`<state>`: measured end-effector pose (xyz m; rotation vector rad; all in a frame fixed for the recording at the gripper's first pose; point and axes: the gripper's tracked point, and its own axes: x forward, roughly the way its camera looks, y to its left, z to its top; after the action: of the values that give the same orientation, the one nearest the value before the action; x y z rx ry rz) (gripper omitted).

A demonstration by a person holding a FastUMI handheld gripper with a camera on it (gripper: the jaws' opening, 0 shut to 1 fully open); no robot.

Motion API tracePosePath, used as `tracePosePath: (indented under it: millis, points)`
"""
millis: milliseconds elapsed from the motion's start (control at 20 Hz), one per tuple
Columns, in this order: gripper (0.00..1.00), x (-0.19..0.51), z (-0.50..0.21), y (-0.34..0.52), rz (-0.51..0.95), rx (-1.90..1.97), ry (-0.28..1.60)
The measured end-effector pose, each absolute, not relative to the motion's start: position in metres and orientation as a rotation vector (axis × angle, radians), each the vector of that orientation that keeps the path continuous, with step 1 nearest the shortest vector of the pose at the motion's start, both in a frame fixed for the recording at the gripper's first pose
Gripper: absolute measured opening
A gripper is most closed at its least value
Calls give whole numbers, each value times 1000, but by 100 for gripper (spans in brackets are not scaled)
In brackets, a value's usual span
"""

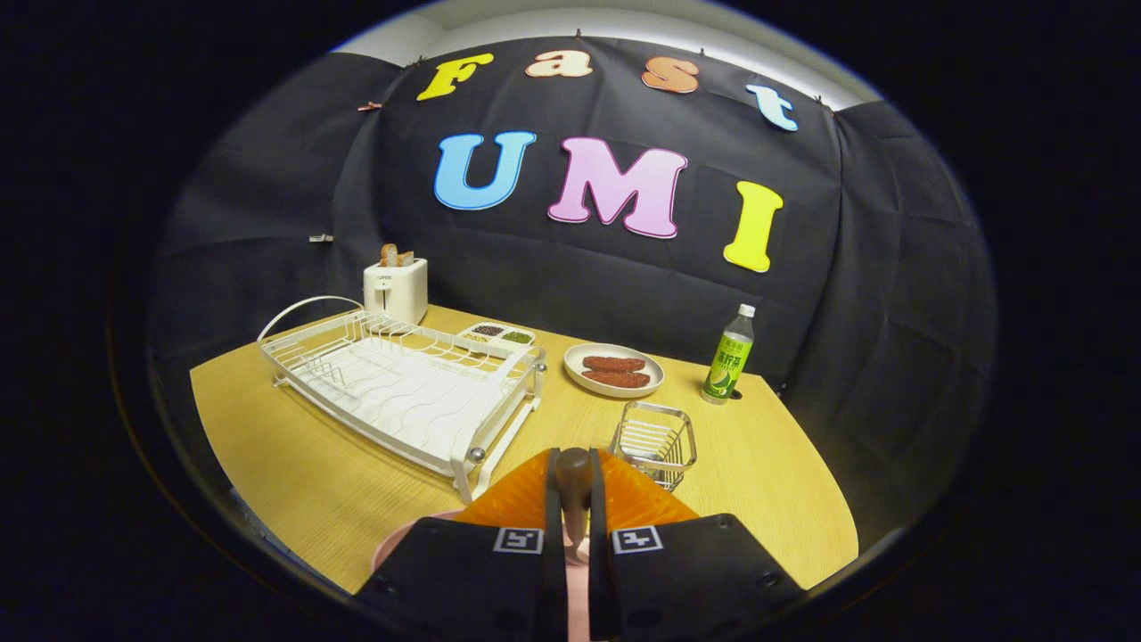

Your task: Take the plate from the dish rack, then take the spoon from the basket and place it into the plate.

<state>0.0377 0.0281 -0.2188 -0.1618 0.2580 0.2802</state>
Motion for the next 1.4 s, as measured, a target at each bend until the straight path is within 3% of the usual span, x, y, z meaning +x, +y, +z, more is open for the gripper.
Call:
tracePosePath:
  millis: [600,750,900,1050,1150,1200,1250,1400]
  points:
    - [21,-8,-246,56,324,-165,392]
    - [33,-13,-258,72,369,-182,454]
    - [37,-14,-264,82,385,-139,505]
    - [53,-18,-264,88,392,-25,583]
    - [68,-24,-258,93,402,46,626]
    - [87,-27,-252,95,399,77,634]
    - [97,-26,-245,97,402,106,635]
    - [99,-26,-210,90,365,157,596]
